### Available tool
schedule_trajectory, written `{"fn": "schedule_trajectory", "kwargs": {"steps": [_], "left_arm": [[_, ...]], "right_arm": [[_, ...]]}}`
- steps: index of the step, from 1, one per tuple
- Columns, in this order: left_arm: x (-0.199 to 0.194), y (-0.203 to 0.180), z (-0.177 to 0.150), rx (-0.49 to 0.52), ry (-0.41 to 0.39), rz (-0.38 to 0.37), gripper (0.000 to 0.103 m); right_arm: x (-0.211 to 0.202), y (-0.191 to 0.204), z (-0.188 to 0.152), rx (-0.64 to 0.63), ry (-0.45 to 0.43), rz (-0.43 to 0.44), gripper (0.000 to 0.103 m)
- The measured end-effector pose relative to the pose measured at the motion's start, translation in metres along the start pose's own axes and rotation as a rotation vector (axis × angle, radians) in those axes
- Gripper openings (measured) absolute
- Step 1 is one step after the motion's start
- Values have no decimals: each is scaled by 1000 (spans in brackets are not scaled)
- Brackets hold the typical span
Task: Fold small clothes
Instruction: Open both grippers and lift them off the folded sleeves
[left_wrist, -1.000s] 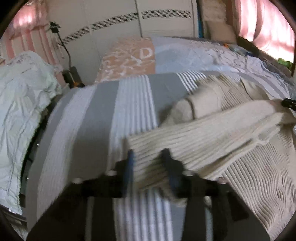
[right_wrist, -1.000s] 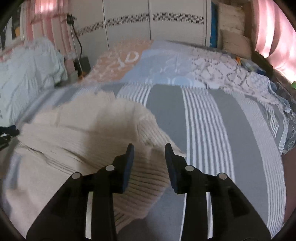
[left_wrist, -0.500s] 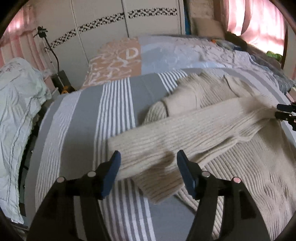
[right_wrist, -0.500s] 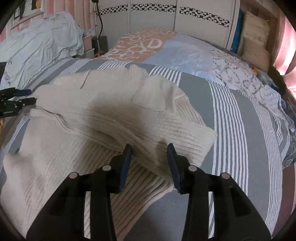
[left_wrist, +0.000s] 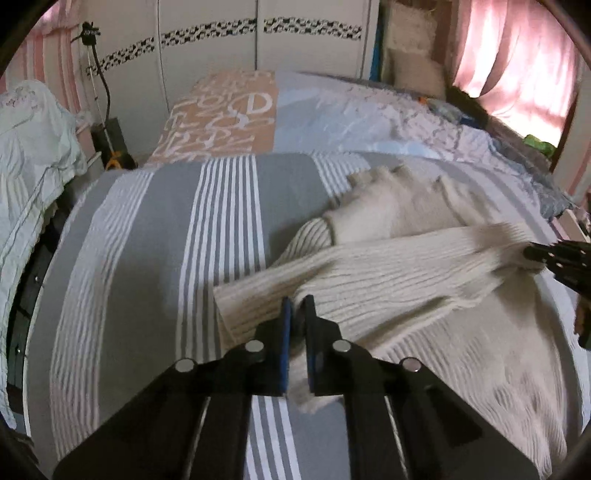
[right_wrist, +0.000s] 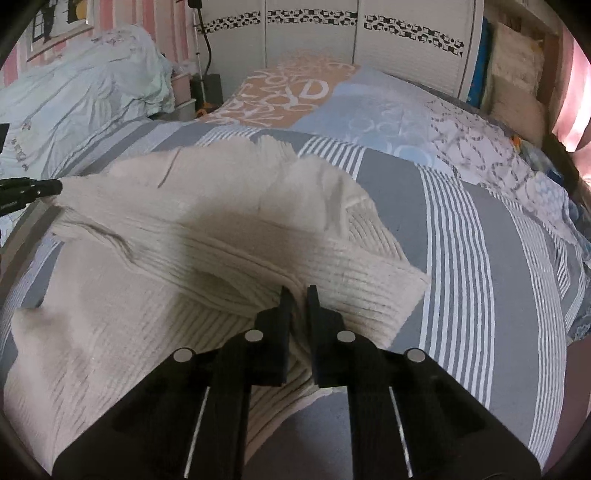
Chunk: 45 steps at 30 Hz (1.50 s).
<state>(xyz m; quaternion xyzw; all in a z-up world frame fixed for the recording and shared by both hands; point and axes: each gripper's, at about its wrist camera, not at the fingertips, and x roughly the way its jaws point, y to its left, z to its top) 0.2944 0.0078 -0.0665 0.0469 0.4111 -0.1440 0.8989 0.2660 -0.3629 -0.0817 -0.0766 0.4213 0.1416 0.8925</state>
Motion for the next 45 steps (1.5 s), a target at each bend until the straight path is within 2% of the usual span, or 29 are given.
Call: {"fn": "schedule_trajectory", "kwargs": {"steps": [3, 5, 9, 10, 12, 13, 14, 15, 18, 20, 23, 27, 28, 29, 35, 39, 41, 42, 43, 44, 45], "left_arm": [[-12, -5, -12, 31, -2, 19, 7], [-9, -5, -25, 42, 27, 27, 7], [8, 2, -38, 19, 79, 19, 8], [8, 3, -37, 14, 78, 20, 12], [-2, 3, -34, 10, 51, 51, 27], [-9, 2, -32, 16, 24, 97, 48], [-16, 2, -30, 20, -2, 124, 58], [-27, 3, -27, 24, -41, 142, 58], [-38, 2, -15, 3, -86, 138, 63], [-28, -8, -9, -2, -83, 140, 65], [0, -31, -4, 33, -44, 98, 65], [44, -37, -12, 99, 37, 157, 65], [48, -33, -16, 109, 30, 167, 66], [47, -30, -18, 114, 23, 161, 66], [46, -13, -19, 117, 27, 200, 68], [43, -15, -19, 117, 26, 209, 68], [37, -17, -19, 106, 27, 203, 69], [31, -19, -19, 103, 25, 197, 71], [24, -21, -19, 105, 19, 198, 78], [19, -22, -20, 106, 12, 204, 85], [11, -24, -21, 104, 2, 217, 86]], "right_arm": [[2, -1, -11, -13, 37, 30, 9], [6, 0, -18, -17, 59, 33, 9], [-4, 3, -18, -4, 49, 47, 19], [-10, 2, -16, 4, 36, 52, 21], [-28, -1, -12, 41, -23, 71, 21], [-32, -3, -11, 64, -41, 77, 24], [-37, -8, -9, 115, -76, 94, 27], [-39, -9, -7, 147, -95, 91, 32], [-23, 6, 3, 165, -109, 49, 34], [-3, 29, 7, 125, -92, 82, 34], [25, 58, 9, 3, -45, 58, 33], [32, 46, 4, -4, -37, 51, 33], [30, 40, 2, -11, -34, 32, 38], [27, 35, -1, -19, -33, 14, 41], [12, 0, -13, -36, -8, -79, 46], [2, 4, -13, -34, -4, -89, 47], [-8, 11, -11, -37, -10, -70, 54], [-16, 19, -10, -43, -33, -77, 65], [-25, 24, -10, -40, -54, -88, 77], [-28, 28, -10, -37, -62, -94, 80], [-34, 33, -12, -34, -74, -107, 82]]}}
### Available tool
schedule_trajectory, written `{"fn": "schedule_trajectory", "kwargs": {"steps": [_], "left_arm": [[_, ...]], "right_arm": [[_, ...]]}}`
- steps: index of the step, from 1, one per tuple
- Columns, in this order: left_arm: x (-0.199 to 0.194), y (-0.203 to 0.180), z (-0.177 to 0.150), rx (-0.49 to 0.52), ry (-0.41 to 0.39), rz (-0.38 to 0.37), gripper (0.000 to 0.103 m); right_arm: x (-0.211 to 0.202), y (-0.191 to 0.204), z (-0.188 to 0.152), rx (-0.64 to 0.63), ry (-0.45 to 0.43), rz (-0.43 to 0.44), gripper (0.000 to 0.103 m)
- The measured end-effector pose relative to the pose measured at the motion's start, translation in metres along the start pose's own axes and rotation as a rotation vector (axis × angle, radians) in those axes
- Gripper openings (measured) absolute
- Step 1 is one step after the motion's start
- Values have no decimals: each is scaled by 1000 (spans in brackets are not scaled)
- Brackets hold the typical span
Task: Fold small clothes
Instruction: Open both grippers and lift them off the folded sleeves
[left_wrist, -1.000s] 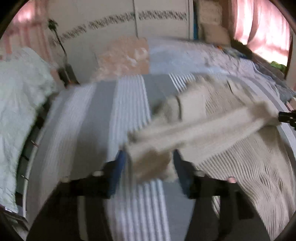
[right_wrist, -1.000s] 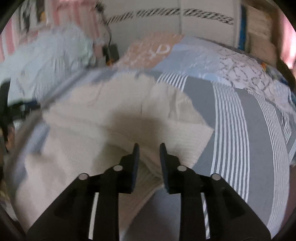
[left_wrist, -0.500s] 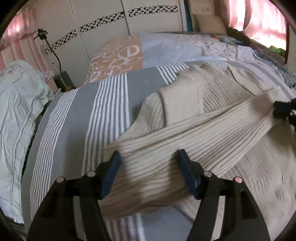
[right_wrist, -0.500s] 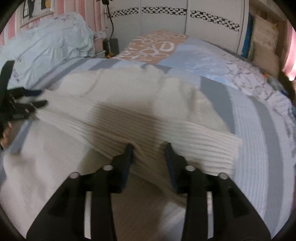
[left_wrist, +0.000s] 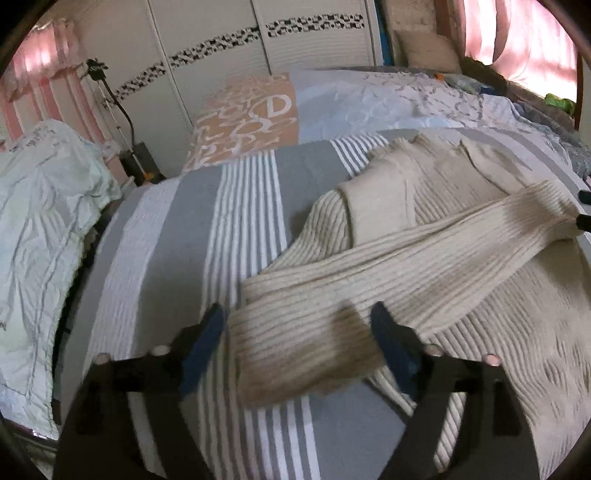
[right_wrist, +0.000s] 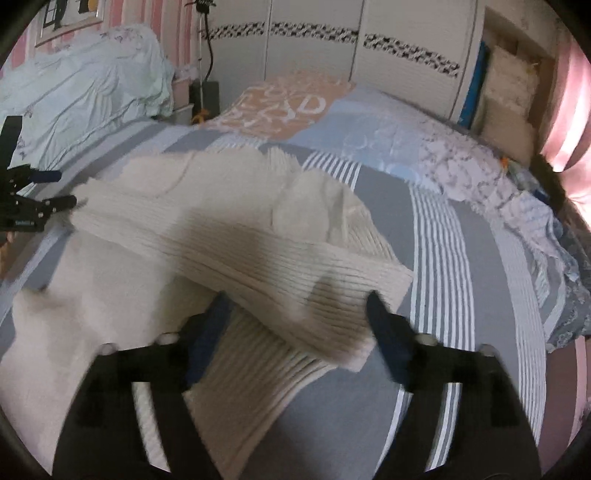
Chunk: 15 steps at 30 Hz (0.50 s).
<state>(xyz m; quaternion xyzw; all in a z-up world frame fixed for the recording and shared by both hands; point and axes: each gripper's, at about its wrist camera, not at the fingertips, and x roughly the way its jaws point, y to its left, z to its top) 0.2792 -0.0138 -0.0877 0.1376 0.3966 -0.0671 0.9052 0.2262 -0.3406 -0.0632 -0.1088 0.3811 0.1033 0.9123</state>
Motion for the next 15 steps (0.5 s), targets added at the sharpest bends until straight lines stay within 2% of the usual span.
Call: {"fn": "schedule_trajectory", "kwargs": {"steps": [7, 12, 15], "left_arm": [[-34, -5, -13, -51, 13, -5, 94], [-58, -12, -27, -53, 7, 10, 96], [-74, -17, -37, -53, -1, 16, 97]], "right_arm": [[-24, 27, -15, 30, -25, -117, 99], [-45, 44, -34, 48, -39, -185, 100], [-62, 56, -47, 57, -45, -184, 100]]}}
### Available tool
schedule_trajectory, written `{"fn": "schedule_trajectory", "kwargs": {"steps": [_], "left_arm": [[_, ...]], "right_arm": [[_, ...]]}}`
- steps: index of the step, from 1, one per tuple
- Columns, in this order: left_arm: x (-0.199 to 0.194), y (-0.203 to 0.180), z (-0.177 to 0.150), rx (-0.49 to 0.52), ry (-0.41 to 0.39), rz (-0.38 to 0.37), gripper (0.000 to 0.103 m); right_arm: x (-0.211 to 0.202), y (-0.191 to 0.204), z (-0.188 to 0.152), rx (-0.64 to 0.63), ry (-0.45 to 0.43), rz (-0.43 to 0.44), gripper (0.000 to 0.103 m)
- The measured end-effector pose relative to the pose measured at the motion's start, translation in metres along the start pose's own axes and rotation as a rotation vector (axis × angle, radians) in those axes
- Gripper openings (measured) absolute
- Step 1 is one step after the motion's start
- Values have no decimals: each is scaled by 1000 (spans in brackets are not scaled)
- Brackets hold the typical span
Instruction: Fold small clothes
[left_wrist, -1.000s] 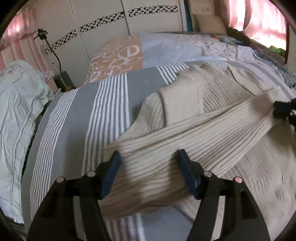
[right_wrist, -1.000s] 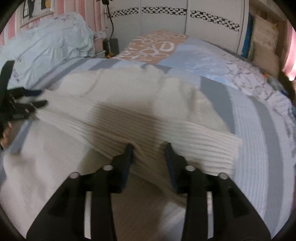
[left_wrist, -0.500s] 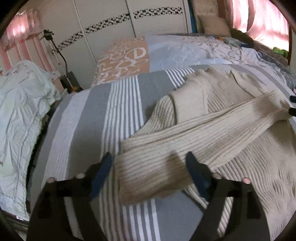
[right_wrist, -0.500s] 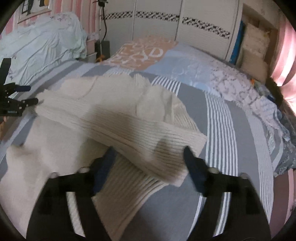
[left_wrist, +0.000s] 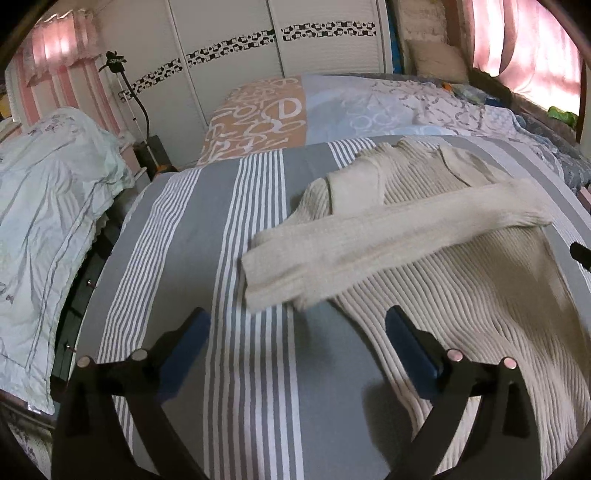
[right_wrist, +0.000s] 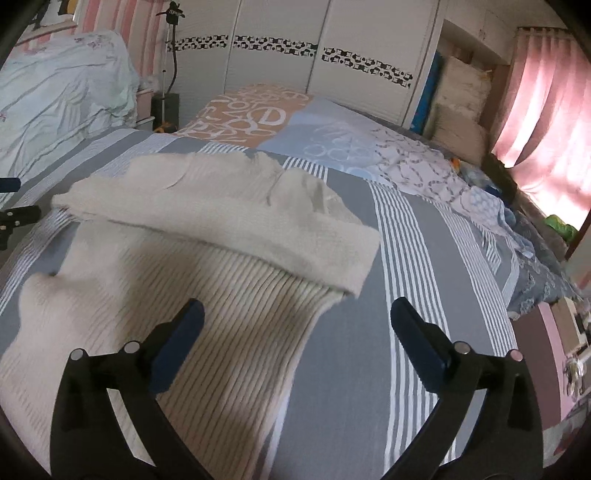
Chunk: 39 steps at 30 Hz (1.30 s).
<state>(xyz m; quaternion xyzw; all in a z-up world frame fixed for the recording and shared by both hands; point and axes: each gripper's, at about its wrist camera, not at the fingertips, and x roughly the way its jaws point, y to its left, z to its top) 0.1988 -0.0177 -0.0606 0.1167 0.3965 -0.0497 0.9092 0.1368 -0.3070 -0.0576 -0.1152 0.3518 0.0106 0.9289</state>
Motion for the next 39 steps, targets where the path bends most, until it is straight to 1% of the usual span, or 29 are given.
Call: {"fn": "schedule_trajectory", "kwargs": {"steps": [2, 4, 6, 8, 10, 12, 14, 16, 17, 19, 20, 21, 22, 24, 25, 29, 30, 32, 33, 34, 35, 36, 37, 38, 39], "left_arm": [[-9, -4, -9, 13, -4, 10, 98], [-17, -8, -18, 12, -5, 12, 98], [-27, -12, -35, -1, -2, -17, 98], [-34, -17, -51, -3, 7, -46, 98], [-43, -24, -73, 14, 15, -59, 98], [-50, -31, -90, 31, 21, -68, 98], [-56, -37, -104, 41, 27, -84, 98], [-61, -38, -118, 25, 37, -113, 98], [-62, -39, -125, 4, 48, -141, 98], [-63, -41, -134, -24, 73, -182, 98], [-64, -43, -138, -40, 92, -203, 98], [-64, -44, -141, -49, 103, -214, 98], [-66, -46, -144, -58, 112, -228, 98], [-73, -50, -150, -72, 117, -255, 98], [-76, -53, -154, -72, 117, -262, 98], [-80, -63, -165, -53, 143, -285, 98], [-78, -64, -165, -49, 150, -292, 98], [-74, -68, -167, -40, 167, -311, 96], [-72, -70, -168, -37, 165, -303, 94], [-72, -74, -169, -20, 156, -282, 90], [-74, -78, -170, 5, 141, -283, 77], [-77, -81, -170, 24, 132, -298, 72], [-80, -84, -169, 38, 129, -316, 56], [-82, -86, -168, 46, 132, -343, 37], [-84, -86, -166, 50, 136, -370, 29]], "right_arm": [[-13, 4, -10, 19, -9, -11, 100], [-32, 5, -26, 74, -34, -17, 100], [-46, 5, -44, 129, -35, -5, 100], [-54, 4, -56, 167, -18, 4, 100], [-63, 2, -73, 210, 9, 17, 100], [-76, 4, -88, 218, 23, 28, 100], [-87, 5, -100, 224, 16, 26, 100], [-93, 4, -113, 259, 41, 59, 100], [-95, 4, -118, 270, 51, 70, 100], [-98, 6, -130, 285, 80, 65, 99], [-103, 8, -136, 291, 77, 60, 97], [-108, 9, -141, 297, 70, 63, 94], [-113, 11, -146, 307, 72, 66, 87], [-119, 14, -156, 322, 98, 70, 79], [-120, 15, -161, 328, 118, 76, 73], [-123, 19, -180, 355, 184, 104, 63], [-122, 17, -182, 367, 194, 119, 59], [-121, 16, -184, 387, 210, 143, 56], [-119, 17, -184, 388, 214, 140, 54], [-118, 17, -183, 385, 214, 139, 48], [-118, 18, -182, 382, 217, 145, 43], [-118, 19, -180, 382, 222, 169, 37], [-117, 20, -178, 382, 226, 189, 34], [-117, 20, -177, 381, 232, 204, 34], [-116, 21, -176, 375, 240, 214, 34]]}}
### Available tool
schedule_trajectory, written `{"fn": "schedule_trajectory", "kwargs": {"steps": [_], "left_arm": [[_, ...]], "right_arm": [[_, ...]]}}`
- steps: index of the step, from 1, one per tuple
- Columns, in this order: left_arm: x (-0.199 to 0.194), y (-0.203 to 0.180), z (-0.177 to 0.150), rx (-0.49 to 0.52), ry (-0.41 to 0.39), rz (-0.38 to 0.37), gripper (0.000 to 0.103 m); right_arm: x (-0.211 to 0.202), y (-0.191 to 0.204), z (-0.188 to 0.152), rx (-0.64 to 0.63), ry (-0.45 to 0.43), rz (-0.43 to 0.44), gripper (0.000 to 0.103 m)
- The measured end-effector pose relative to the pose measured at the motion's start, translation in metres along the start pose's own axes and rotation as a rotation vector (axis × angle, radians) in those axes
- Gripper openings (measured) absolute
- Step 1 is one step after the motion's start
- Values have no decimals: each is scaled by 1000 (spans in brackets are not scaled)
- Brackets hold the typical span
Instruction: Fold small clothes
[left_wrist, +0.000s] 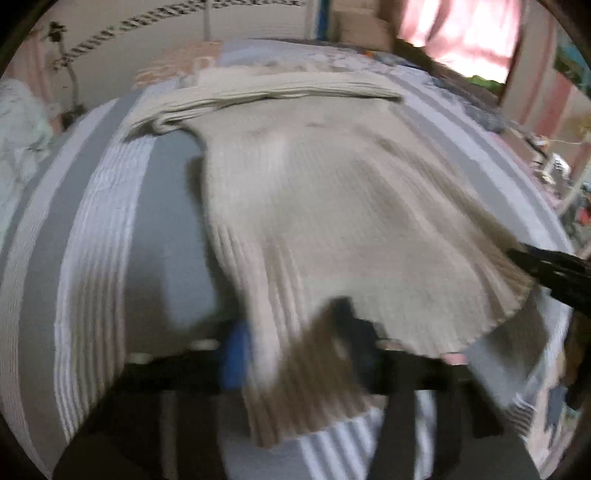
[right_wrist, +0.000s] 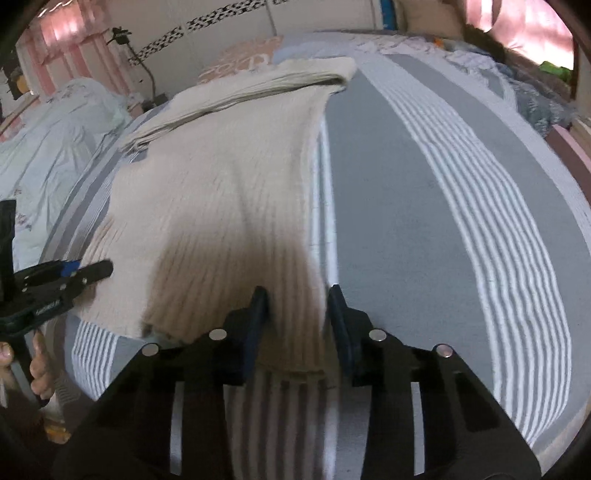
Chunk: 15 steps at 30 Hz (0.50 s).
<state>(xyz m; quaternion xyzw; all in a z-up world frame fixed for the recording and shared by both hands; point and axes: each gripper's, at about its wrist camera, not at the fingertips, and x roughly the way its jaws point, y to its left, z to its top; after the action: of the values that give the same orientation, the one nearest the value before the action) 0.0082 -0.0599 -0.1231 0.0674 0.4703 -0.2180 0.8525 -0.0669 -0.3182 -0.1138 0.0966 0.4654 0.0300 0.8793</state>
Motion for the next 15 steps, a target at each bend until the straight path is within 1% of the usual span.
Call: {"fn": "schedule_trajectory", "kwargs": {"steps": [1, 2, 4, 5, 7, 9, 11, 15], "left_arm": [[0, 1, 2, 1, 2, -11, 21], [0, 3, 3, -4, 7, -27, 19], [0, 9, 7, -21, 11, -61, 17], [-1, 13, 10, -33, 9, -85, 17], [-4, 18, 17, -38, -9, -101, 16], [-9, 20, 23, -31, -42, -79, 16], [-14, 23, 30, -26, -68, -57, 15], [-21, 26, 46, 8, -120, 28, 15]], "right_arm": [[1, 1, 1, -6, 5, 4, 32], [1, 2, 2, -11, 9, 10, 31], [3, 1, 6, -12, 22, 44, 20], [3, 0, 8, -12, 28, 56, 20], [4, 0, 11, -23, 39, 74, 18], [3, 0, 13, -21, 47, 91, 17], [-2, 0, 17, -13, 28, 108, 17], [-18, 6, 38, -46, -72, 93, 17]]}}
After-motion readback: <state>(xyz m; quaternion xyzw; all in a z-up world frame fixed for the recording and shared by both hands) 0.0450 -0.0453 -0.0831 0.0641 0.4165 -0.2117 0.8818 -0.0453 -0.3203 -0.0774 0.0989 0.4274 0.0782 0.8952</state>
